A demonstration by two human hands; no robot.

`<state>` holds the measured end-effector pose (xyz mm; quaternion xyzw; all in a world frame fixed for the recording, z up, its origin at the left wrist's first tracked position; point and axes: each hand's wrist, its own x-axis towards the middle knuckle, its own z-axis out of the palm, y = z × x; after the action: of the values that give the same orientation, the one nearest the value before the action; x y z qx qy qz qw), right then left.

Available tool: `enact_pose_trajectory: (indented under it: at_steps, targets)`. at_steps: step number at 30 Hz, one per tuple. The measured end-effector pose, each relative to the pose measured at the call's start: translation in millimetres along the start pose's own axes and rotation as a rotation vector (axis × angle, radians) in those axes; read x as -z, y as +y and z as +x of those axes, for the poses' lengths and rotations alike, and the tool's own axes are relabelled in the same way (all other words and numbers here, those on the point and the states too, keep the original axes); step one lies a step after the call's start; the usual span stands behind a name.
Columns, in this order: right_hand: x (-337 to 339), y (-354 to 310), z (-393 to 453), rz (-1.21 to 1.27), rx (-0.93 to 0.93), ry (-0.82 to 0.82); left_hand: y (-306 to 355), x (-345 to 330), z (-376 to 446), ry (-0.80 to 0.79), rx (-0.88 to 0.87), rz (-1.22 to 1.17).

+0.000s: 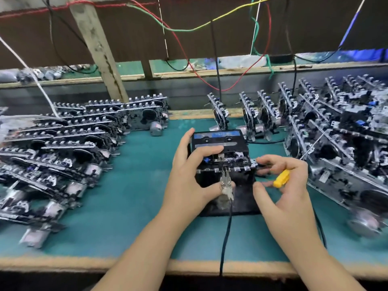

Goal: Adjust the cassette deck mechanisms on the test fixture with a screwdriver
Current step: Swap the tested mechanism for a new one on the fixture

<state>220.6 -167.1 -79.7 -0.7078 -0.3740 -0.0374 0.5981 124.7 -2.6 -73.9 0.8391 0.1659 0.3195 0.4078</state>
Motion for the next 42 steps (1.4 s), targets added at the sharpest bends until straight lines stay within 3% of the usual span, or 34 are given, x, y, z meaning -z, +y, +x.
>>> enact_pose_trajectory:
  at_steps: [17, 26, 28, 32, 42]
  targets:
    - [1.9, 0.0, 0.2, 0.045, 0.028, -0.025, 7.4, 0.9, -2.3, 0.005, -0.006, 0.020]
    - [6.0, -15.8, -6.7, -0.046, 0.305, -0.026, 18.2, 22.1, -29.0, -0.032, -0.245, 0.418]
    - [6.4, -25.0, -8.7, 0.018, 0.256, -0.058, 19.3, 25.3, -36.9, 0.013, -0.302, 0.324]
    - [2.1, -37.3, -13.9, 0.109, 0.059, -0.127, 29.9, 20.0, -42.3, 0.053, -0.224, 0.022]
    - [-2.5, -46.2, -18.0, 0.107, -0.048, -0.106, 35.8, 14.3, -35.1, 0.085, -0.217, -0.019]
